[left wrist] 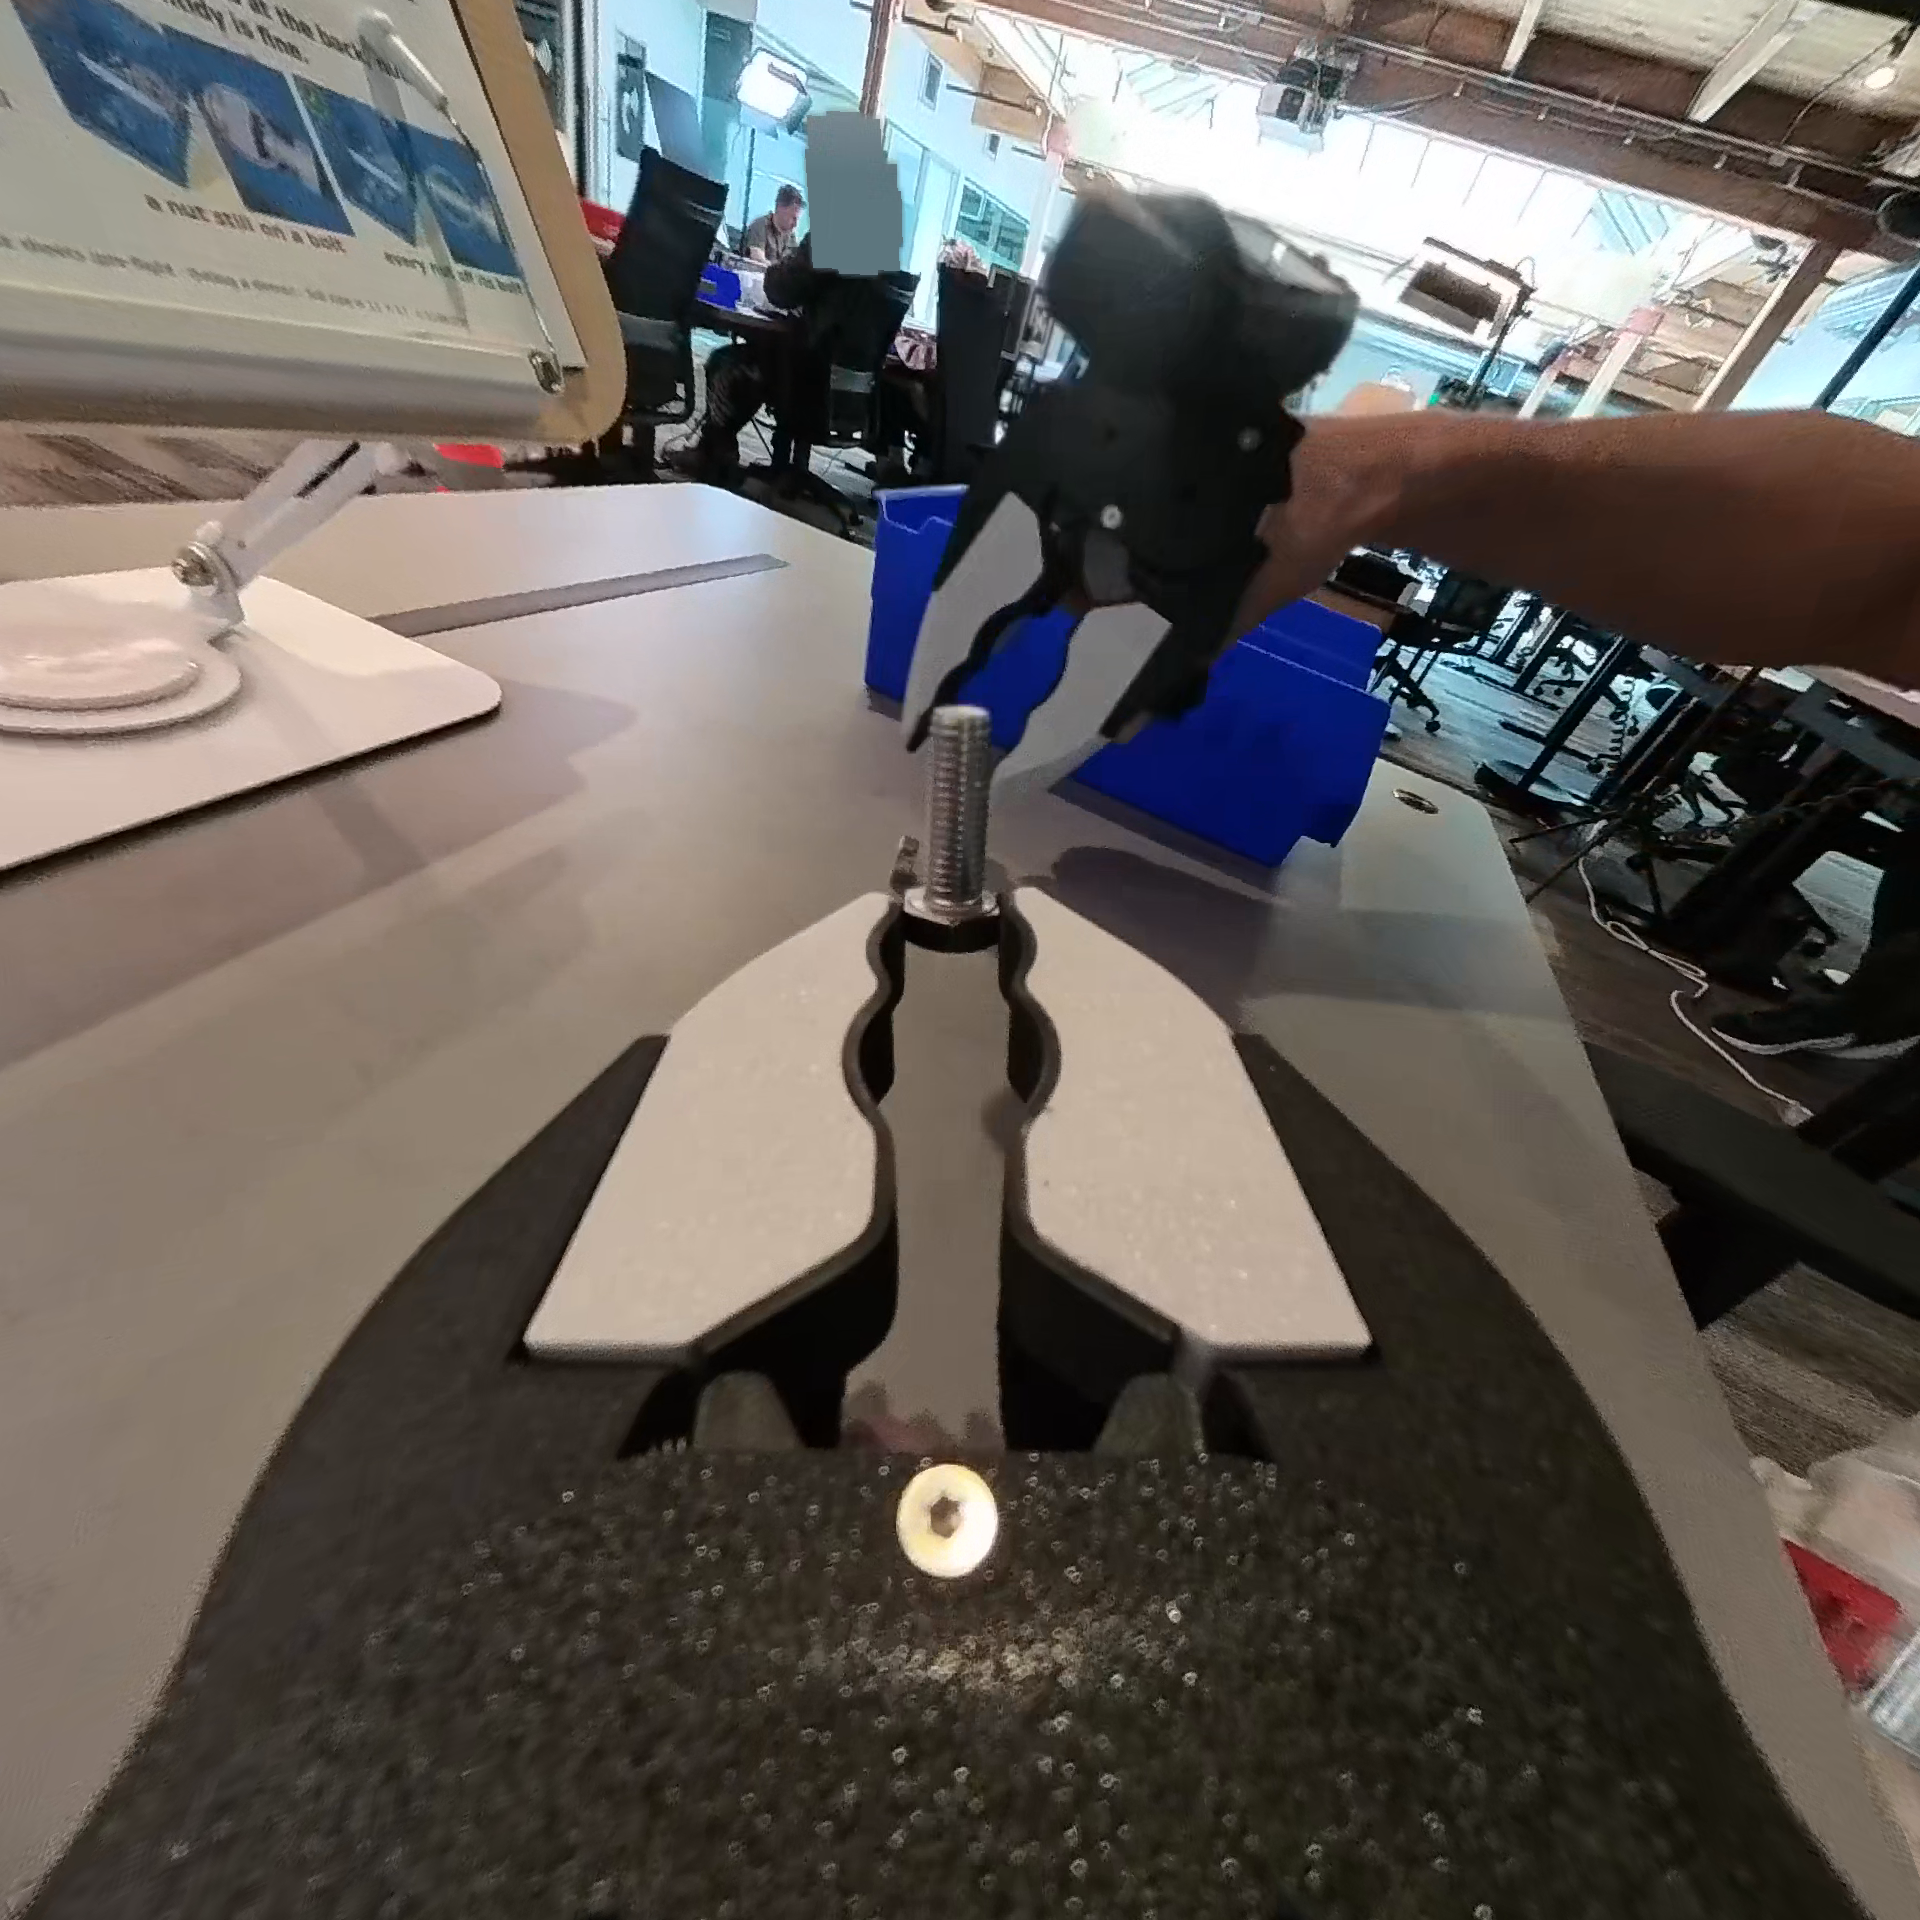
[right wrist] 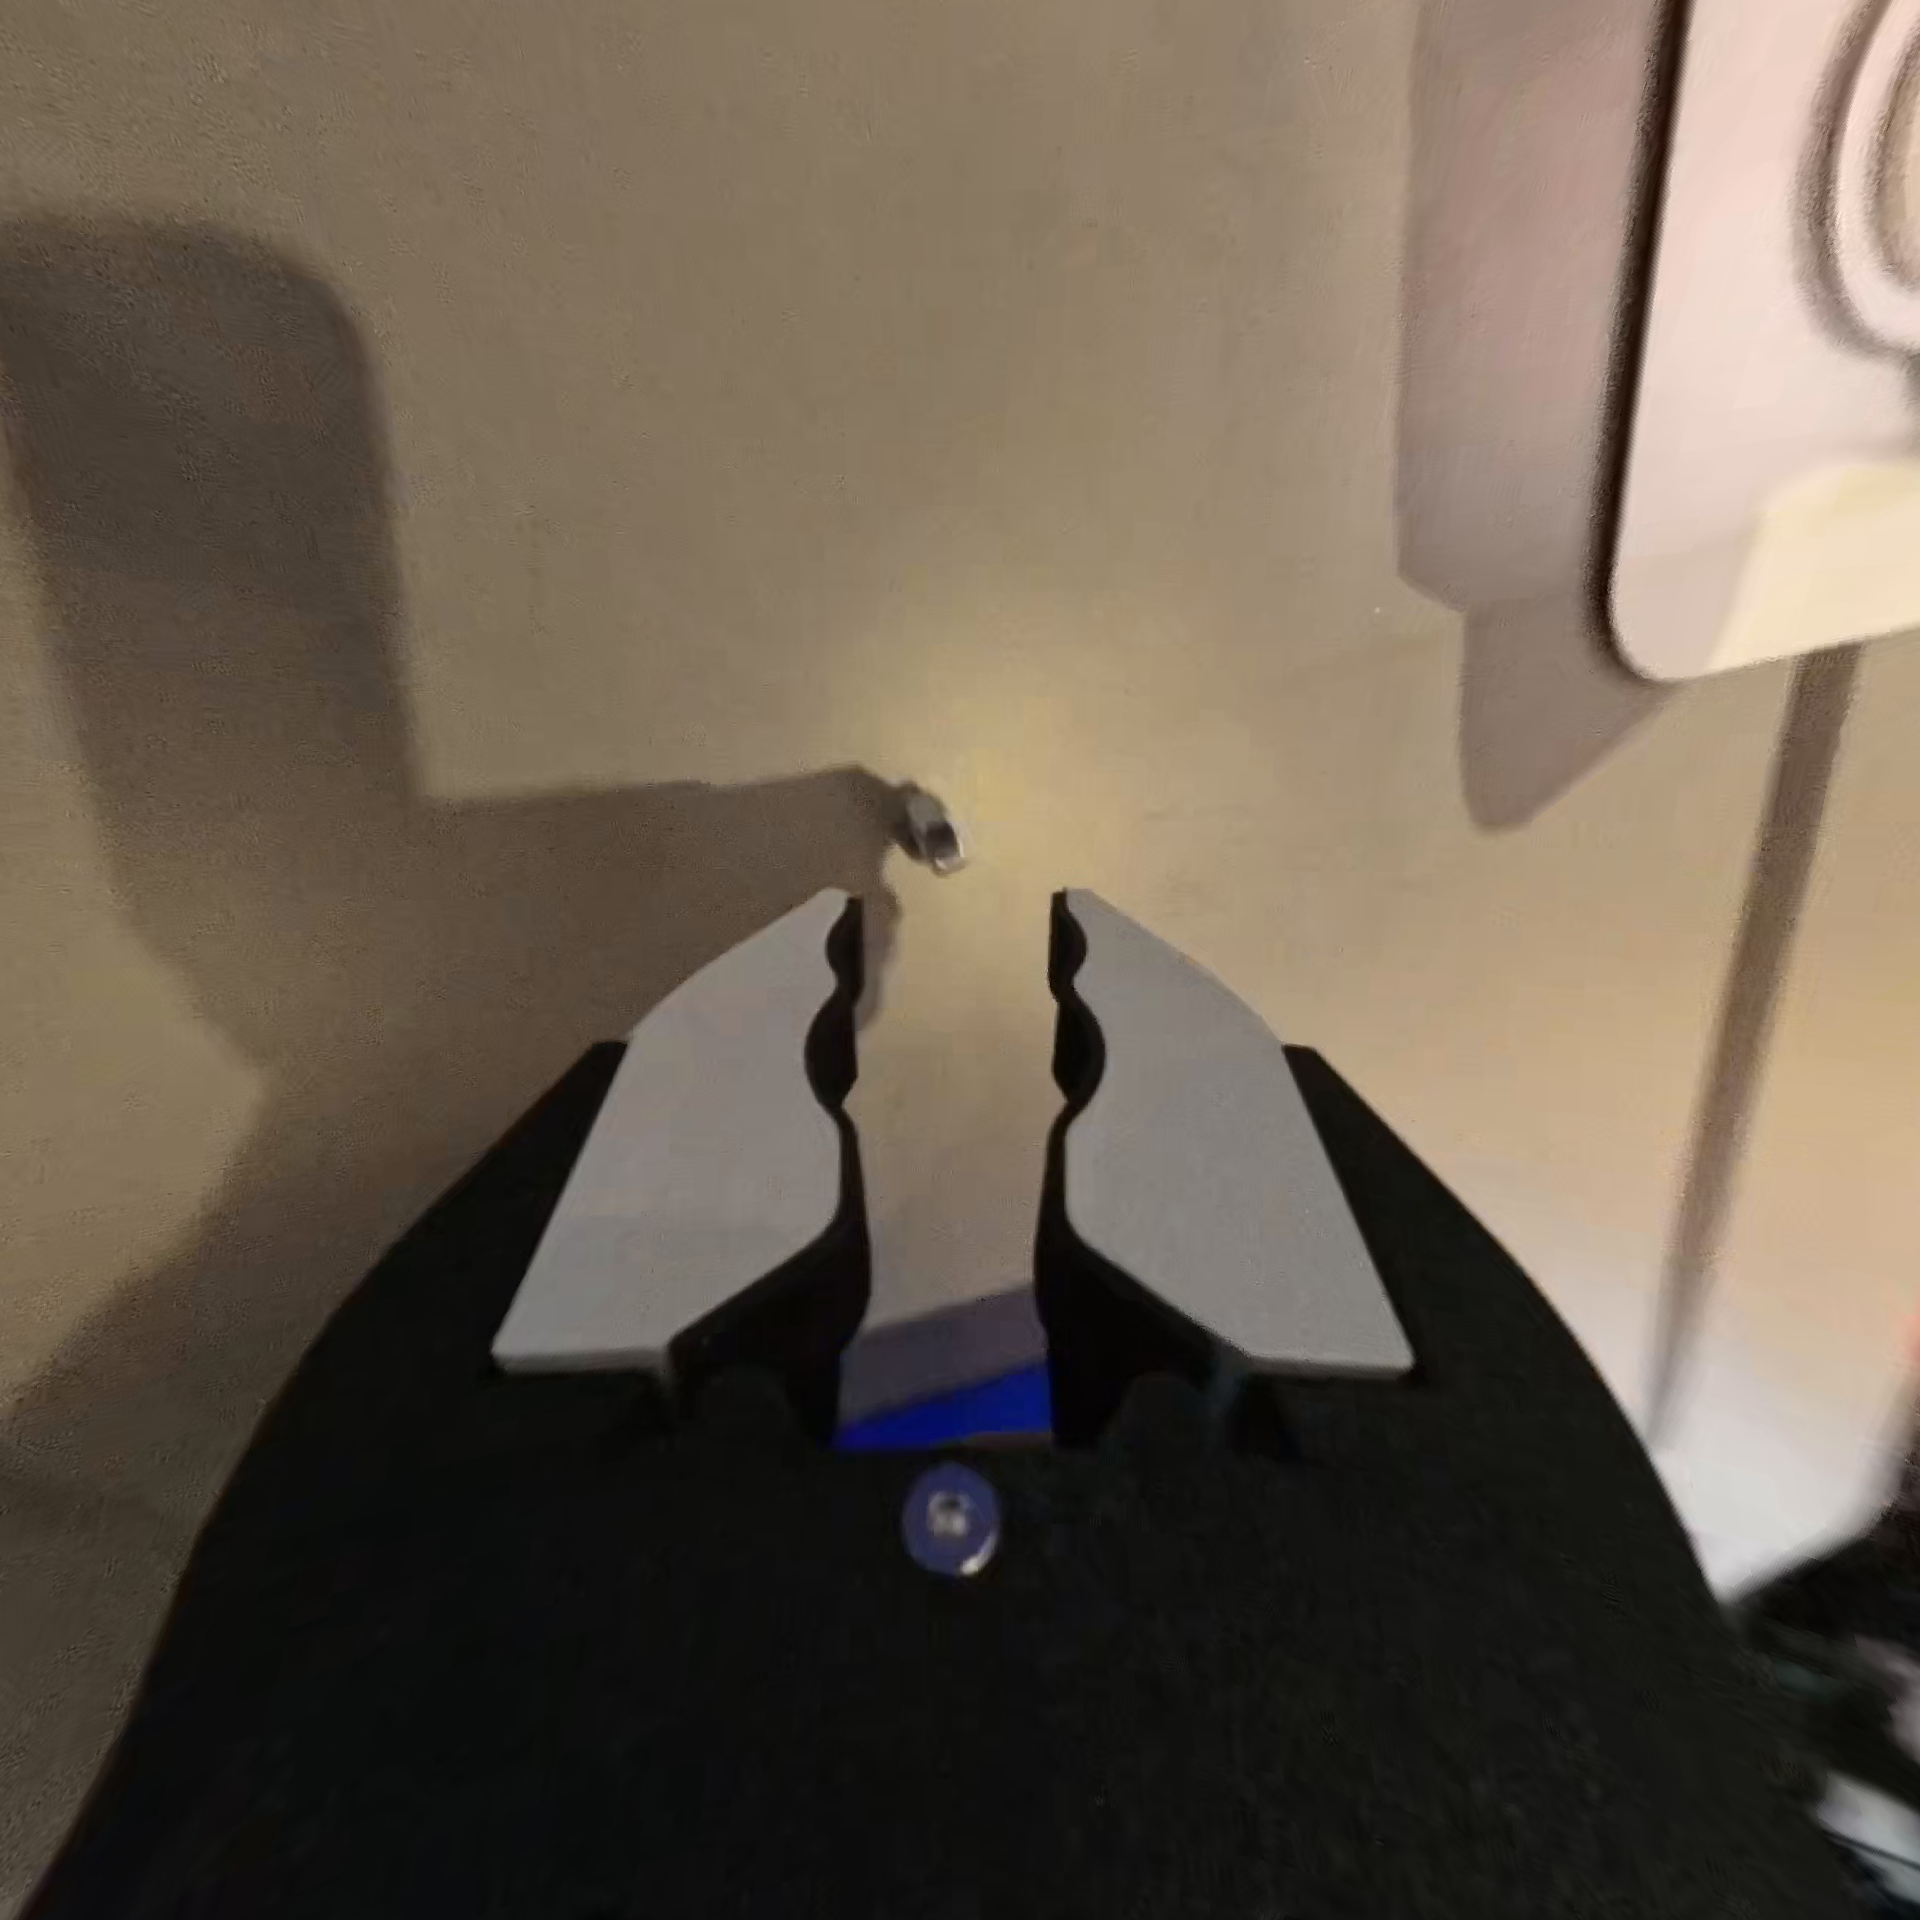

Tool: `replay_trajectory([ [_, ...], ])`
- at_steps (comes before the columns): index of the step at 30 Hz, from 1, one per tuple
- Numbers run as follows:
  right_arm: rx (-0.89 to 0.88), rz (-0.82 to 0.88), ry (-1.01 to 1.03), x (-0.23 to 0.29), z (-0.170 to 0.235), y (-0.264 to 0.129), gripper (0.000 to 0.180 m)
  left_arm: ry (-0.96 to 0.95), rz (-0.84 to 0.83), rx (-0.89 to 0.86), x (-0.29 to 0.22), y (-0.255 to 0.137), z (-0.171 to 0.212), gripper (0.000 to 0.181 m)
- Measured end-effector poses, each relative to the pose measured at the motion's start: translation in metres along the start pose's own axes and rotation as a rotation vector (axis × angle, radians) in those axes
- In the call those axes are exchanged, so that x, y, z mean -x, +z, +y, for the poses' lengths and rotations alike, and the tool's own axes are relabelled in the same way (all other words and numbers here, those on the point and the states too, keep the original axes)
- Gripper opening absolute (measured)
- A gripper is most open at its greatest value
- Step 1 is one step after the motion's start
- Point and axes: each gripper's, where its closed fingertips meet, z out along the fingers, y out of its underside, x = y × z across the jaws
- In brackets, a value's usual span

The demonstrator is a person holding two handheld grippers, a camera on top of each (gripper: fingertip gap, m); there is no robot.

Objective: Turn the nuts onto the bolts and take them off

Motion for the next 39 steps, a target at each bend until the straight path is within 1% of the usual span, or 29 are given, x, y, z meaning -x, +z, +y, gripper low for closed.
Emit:
replay_trajectory([
  [2,-0.082,-0.08,0.268,0.005,-0.012,0.003,0.035,-0.019,0.017,0.017,-0.003,0.003,0.004,0.016],
  [3,-0.1,-0.102,0.365,0.006,-0.014,0.003,0.036,-0.025,0.022,0.022,-0.005,0.004,0.005,0.016],
  [6,-0.059,-0.109,0.594,-0.001,-0.005,0.008,0.035,-0.025,0.033,0.018,-0.008,0.005,0.006,0.016],
  [9,-0.055,-0.206,0.857,0.0,-0.006,0.013,0.036,-0.028,0.024,0.011,-0.006,0.005,0.005,0.016],
  [10,-0.045,-0.218,0.928,0.001,-0.005,0.018,0.037,-0.029,0.016,0.007,-0.005,0.004,0.004,0.016],
  [12,0.012,-0.208,1.006,0.007,0.0,0.028,0.037,-0.012,0.002,0.009,-0.004,0.003,0.004,0.016],
  [15,0.051,-0.129,1.054,0.007,0.0,0.035,0.037,0.028,-0.021,0.017,-0.004,0.003,0.005,0.016],
  [20,0.045,-0.042,1.09,0.0,-0.007,0.032,0.033,0.091,-0.032,0.031,-0.009,0.004,0.006,0.016],
  [24,0.103,0.008,1.094,-0.005,0.004,0.03,0.034,0.12,-0.025,0.046,-0.013,0.006,0.008,0.016],
  [29,0.137,-0.036,1.127,0.004,0.009,0.033,0.034,0.121,-0.009,0.058,-0.017,0.007,0.01,0.016],
  [39,0.136,-0.039,1.118,0.006,0.009,0.04,0.03,0.133,0.001,0.072,-0.02,0.009,0.013,0.017],
])
